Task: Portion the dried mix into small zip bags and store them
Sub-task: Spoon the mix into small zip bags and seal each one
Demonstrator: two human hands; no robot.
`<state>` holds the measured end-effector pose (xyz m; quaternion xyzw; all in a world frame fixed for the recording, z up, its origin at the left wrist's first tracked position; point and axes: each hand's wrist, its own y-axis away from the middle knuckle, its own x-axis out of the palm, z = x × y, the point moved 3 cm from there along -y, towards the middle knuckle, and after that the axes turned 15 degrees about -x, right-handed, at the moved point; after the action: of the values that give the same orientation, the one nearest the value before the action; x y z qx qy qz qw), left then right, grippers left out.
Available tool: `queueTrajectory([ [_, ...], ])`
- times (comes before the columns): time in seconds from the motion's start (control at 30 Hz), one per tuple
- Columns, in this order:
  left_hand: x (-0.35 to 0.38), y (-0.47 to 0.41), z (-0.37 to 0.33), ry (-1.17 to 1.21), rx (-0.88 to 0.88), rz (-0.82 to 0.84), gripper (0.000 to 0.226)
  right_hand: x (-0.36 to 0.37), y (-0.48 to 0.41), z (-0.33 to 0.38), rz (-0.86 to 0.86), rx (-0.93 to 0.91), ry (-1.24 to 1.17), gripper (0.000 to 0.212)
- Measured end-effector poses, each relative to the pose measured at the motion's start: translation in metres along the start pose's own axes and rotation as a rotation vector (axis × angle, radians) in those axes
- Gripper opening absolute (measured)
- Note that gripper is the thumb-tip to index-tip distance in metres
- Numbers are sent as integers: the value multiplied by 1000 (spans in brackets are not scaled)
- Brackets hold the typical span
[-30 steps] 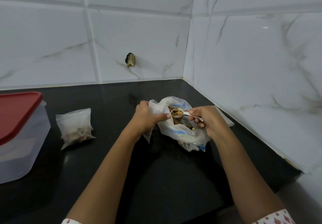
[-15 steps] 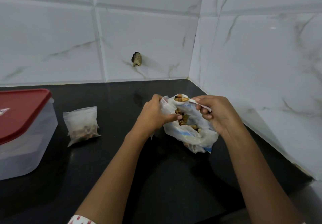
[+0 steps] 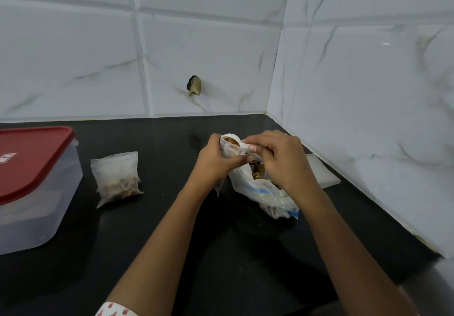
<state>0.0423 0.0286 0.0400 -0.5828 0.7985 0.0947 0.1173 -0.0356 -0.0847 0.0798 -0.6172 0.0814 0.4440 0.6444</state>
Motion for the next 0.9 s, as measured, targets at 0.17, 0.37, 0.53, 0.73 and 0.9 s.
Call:
queueTrajectory([
  [0.17,0,-1,1,45,-12,13,55,-2,3,6,-49,-211,153,33],
  [0.37,0,-3,4,89,-16,13,61,-7,4,6,-100,-184,153,30],
  [0.53,-1,-1,3,71,-15,-3,69,-12,8,-22,-40,331,74,25],
  [0.73,-2,-1,0,23,-51,-24,72,15,13,-32,584,422,401,32],
  [0.9,-3,1,-5,40,-44,-49,72,13,2,-26,382,344,327,32],
])
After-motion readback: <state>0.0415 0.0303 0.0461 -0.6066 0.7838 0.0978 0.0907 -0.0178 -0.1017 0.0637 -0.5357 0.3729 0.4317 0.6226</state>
